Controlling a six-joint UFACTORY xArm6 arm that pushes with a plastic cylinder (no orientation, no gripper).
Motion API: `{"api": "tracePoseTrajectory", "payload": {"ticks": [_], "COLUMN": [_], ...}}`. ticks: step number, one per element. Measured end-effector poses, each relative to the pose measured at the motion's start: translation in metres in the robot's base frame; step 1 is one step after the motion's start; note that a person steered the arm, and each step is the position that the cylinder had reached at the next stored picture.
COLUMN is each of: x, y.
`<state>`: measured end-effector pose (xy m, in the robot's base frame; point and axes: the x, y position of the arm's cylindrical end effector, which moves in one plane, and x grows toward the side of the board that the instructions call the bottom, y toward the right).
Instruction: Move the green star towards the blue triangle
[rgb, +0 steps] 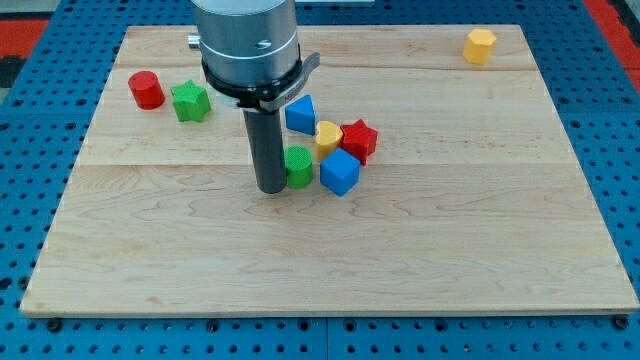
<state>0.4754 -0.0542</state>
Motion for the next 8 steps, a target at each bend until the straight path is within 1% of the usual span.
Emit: {"api": "tracePoseTrajectory", "payload": {"ticks": [1,2,3,4,5,6,7,8], "x": [0.001,0.000,-0.039,-0.100,-0.151,-0.164,-0.131,-0.109], "y": [0.002,-0.055,-0.131,-0.144,-0.144,-0.132,-0.115,-0.107]}}
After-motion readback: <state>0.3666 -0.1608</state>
